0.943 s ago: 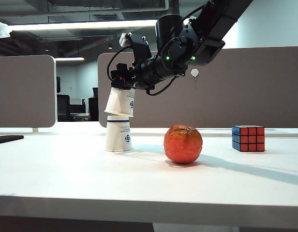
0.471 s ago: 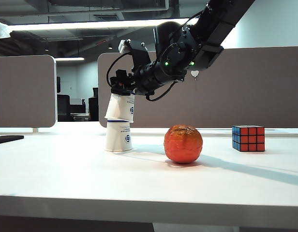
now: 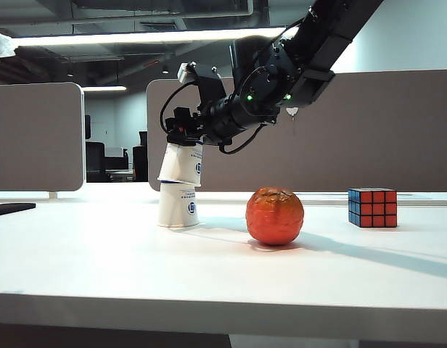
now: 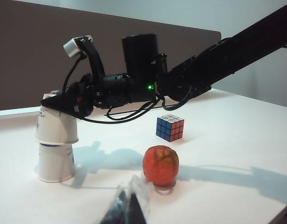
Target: Carefully pick up the cup on the right and stack it on top of the cup on the left.
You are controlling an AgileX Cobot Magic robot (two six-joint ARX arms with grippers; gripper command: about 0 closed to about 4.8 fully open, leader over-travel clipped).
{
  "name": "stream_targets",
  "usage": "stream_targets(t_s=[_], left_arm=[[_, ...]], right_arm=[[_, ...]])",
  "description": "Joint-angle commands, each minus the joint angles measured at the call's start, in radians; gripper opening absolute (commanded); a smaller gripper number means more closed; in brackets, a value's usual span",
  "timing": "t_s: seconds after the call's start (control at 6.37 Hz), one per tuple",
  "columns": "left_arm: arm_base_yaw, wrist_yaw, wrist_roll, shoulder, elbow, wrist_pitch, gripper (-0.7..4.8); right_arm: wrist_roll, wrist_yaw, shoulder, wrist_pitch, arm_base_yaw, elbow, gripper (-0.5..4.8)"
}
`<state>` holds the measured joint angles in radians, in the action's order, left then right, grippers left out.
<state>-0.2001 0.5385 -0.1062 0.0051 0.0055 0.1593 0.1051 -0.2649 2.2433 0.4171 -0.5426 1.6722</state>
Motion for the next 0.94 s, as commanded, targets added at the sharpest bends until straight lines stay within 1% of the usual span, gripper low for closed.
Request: stream_targets(t_s=[0.16, 0.63, 0.94], left_arm=[[0.000, 0.001, -0.003, 0.000, 0.002, 0.007, -0.05], [0.000, 0.001, -0.003, 0.000, 0.002, 0.007, -0.05], [0.000, 0.000, -0.003, 0.000, 0.002, 0.007, -0.05]], right_arm=[[0.001, 0.000, 0.012, -0.017, -0.002, 0.005, 1.98], [0.001, 0.000, 0.028, -0.082, -0.002, 0.005, 1.98], [0.000, -0.078, 0.028, -0.099, -0.018, 0.005, 2.02]])
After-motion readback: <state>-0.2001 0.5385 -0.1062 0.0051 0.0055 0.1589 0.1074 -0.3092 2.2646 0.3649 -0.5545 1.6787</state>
